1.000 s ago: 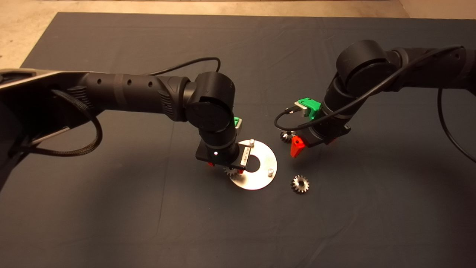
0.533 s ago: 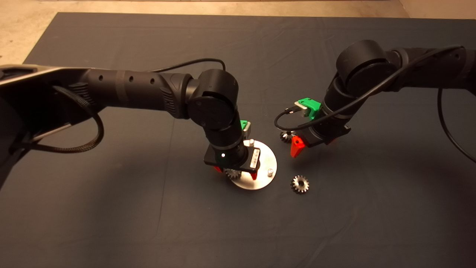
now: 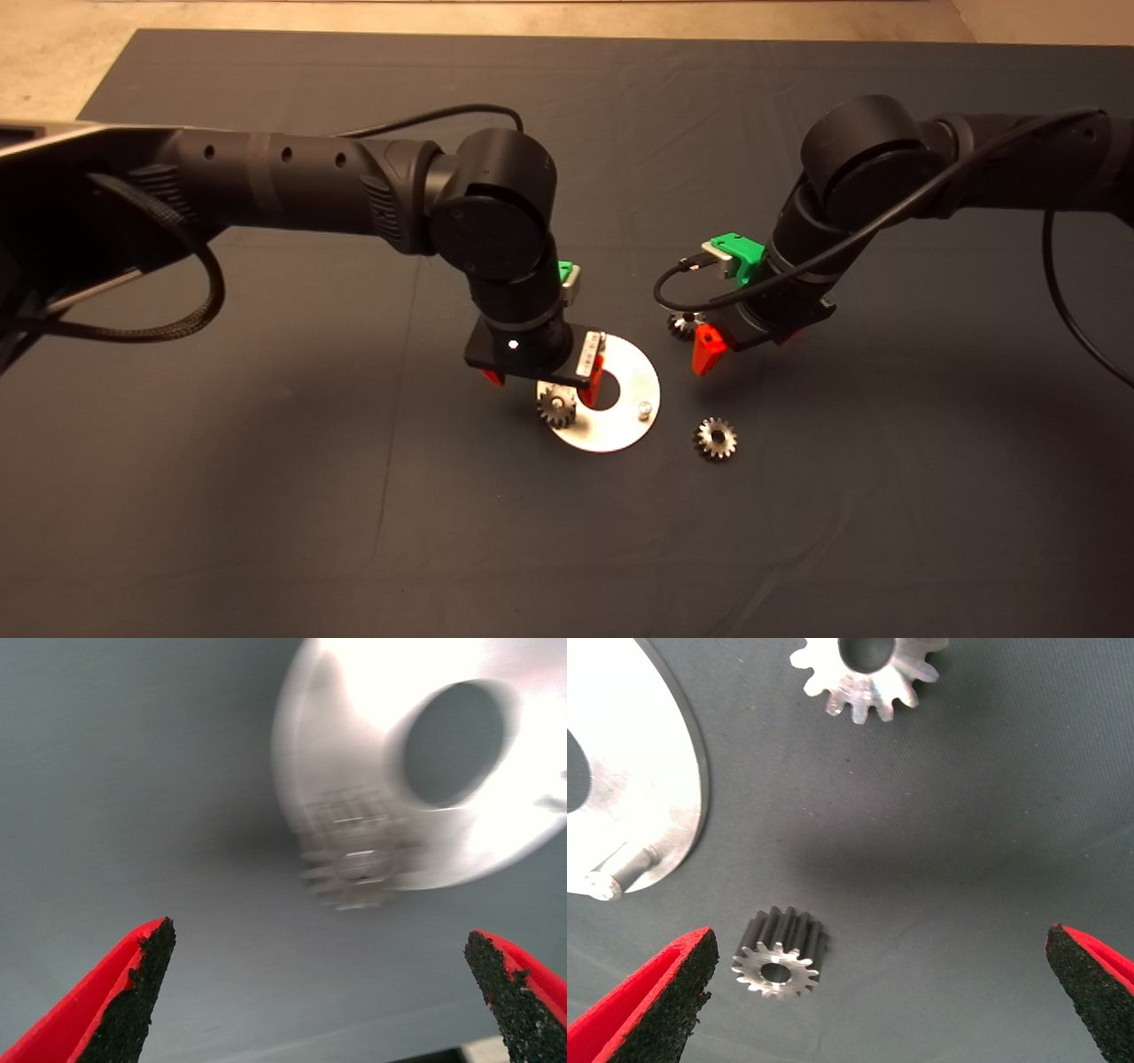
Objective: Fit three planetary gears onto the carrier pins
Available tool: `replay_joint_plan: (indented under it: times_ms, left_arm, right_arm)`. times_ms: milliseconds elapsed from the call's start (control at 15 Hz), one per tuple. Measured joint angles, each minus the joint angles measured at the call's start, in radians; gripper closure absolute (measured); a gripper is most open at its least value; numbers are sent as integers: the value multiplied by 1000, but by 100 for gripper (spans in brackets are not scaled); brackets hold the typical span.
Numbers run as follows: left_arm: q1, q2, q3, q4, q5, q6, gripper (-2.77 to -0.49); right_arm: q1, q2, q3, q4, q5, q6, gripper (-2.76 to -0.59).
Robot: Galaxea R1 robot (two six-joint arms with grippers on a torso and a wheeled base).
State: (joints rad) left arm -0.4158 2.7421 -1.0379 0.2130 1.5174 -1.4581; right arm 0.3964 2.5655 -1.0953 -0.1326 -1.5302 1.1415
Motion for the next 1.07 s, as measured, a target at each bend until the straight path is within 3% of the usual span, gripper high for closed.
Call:
replay_joint_plan:
  times_ms: [133, 333, 533, 733, 1067]
  left_arm:
    - [0, -9, 3, 0, 4, -14, -249]
    - [0, -36, 47, 1, 3, -48, -248]
    - [0, -113, 112, 10, 4, -86, -248]
    - [0, -186, 177, 24, 7, -121, -248]
    - [0, -262, 250, 43, 7, -136, -248]
  right_arm:
    - [0, 1, -2, 0, 0, 0, -276]
    - [0, 21, -42, -2, 0, -11, -276]
    - [0, 58, -111, -6, 0, -47, -276]
    - [0, 115, -220, -17, 0, -101, -276]
    - [0, 172, -342, -40, 0, -170, -276]
